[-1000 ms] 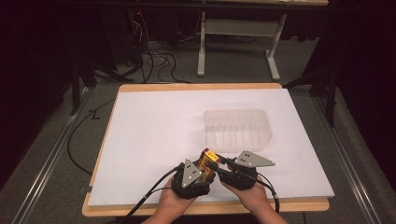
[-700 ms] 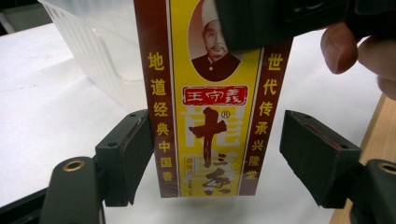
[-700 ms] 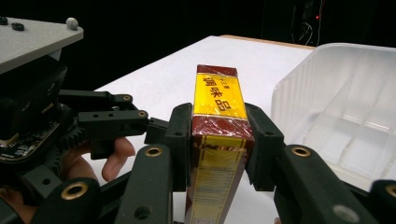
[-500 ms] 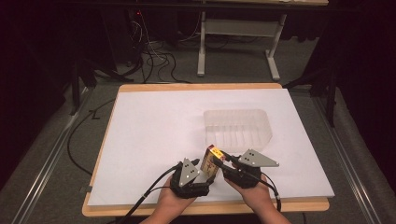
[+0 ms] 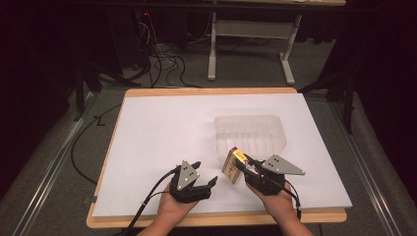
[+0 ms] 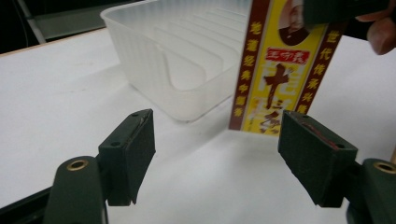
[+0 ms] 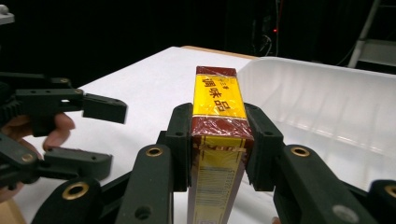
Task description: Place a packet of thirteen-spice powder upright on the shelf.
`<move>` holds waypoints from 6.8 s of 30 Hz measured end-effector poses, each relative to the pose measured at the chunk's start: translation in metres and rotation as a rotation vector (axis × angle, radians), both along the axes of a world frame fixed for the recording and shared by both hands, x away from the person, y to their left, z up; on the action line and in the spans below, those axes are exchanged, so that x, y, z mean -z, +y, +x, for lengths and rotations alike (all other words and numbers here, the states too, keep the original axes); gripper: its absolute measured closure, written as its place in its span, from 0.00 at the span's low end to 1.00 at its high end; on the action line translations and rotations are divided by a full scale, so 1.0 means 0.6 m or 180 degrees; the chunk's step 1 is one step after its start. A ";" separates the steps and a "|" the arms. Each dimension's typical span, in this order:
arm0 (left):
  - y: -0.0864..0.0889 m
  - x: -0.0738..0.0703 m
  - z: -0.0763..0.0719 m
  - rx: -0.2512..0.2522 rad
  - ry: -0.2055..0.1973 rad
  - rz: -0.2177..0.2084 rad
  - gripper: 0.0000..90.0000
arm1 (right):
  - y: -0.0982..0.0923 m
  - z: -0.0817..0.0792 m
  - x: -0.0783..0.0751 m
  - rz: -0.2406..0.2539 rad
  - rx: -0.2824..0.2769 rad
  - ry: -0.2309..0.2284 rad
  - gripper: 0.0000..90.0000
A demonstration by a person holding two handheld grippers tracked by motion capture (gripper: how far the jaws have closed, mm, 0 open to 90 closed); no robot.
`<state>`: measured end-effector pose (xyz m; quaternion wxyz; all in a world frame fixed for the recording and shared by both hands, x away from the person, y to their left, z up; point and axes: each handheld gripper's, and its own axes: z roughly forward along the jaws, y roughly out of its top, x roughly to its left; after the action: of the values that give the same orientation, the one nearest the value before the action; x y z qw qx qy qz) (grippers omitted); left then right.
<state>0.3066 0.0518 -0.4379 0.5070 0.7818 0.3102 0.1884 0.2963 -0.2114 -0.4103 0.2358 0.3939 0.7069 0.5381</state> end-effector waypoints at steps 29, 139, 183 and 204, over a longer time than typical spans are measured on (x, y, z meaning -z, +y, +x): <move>0.090 -0.019 0.035 -0.0361 -0.0096 0.0117 0.32 | -0.105 -0.007 -0.042 0.0066 0.0775 -0.0260 0.76; 0.102 -0.009 0.038 -0.0293 -0.0014 0.0311 0.31 | -0.038 0.171 0.010 -0.0382 0.1857 0.0026 0.75; 0.112 -0.006 0.046 -0.0378 0.0088 0.0184 0.30 | -0.201 -0.022 0.017 -0.0079 0.0823 -0.0001 0.35; 0.096 0.002 0.043 -0.0266 0.0093 0.0296 0.30 | -0.196 -0.013 0.045 -0.0303 0.0806 0.0141 0.37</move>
<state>0.3322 0.1091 -0.4392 0.4573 0.7935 0.3408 0.2122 0.2885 -0.3290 -0.4371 0.3046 0.4801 0.6813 0.4610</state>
